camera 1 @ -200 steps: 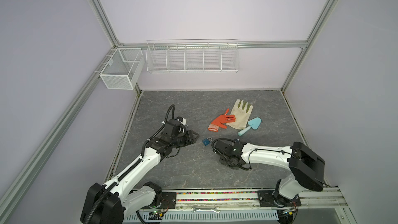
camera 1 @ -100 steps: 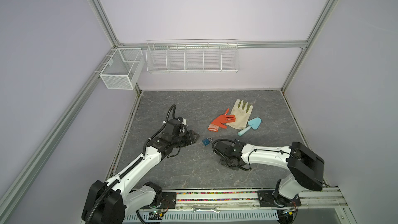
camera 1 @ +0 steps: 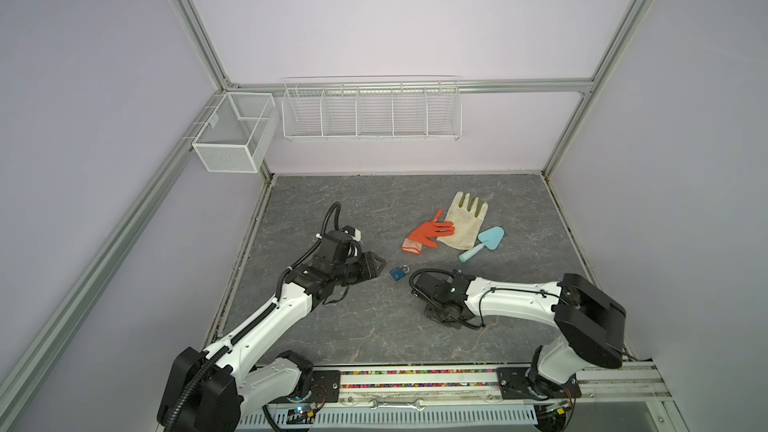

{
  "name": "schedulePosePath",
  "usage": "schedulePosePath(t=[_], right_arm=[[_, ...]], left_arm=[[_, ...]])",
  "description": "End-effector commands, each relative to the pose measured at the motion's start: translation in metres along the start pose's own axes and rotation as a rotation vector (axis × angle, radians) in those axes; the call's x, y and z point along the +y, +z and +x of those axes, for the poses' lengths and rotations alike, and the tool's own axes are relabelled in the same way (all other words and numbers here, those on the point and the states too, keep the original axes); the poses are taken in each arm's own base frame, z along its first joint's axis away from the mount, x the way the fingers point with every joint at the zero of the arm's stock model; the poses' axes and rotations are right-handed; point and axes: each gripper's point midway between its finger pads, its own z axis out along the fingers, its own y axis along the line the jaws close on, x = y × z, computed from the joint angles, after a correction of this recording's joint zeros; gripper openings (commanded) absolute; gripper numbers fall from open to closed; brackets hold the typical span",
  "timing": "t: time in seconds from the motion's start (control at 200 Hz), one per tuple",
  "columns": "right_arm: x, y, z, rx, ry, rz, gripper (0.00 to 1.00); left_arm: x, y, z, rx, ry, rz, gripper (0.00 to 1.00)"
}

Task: Unlock with the key
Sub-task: 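Lower the right gripper and grasp the silver key ring, then lift the key with the right gripper toward the left gripper at table centre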

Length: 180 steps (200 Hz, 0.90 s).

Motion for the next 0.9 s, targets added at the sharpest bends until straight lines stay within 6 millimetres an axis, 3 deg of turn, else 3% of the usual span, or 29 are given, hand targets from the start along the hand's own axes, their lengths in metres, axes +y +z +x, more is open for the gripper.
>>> schedulePosePath(t=[0.0,0.145,0.17,0.39,0.575,0.895], right_arm=[[-0.018,0.009,0.005,0.028,0.013,0.065,0.18],[-0.02,0.01,0.003,0.022,-0.013,0.074,0.16],[-0.009,0.004,0.001,0.017,-0.015,0.048,0.15],[-0.002,-0.001,-0.004,0.004,-0.09,0.04,0.06],[0.009,-0.007,-0.004,0.009,-0.173,-0.005,0.06],[0.031,-0.04,-0.019,-0.063,-0.377,-0.16,0.06]], left_arm=[[-0.01,-0.003,-0.004,-0.011,0.018,0.03,0.55],[-0.011,-0.002,-0.004,-0.008,0.019,0.032,0.55],[-0.012,-0.002,-0.004,-0.007,0.019,0.034,0.55],[-0.013,-0.003,-0.001,-0.005,0.007,0.042,0.55],[-0.014,-0.004,0.005,0.012,-0.024,0.06,0.55],[-0.032,-0.018,0.019,0.025,-0.128,0.139,0.56]])
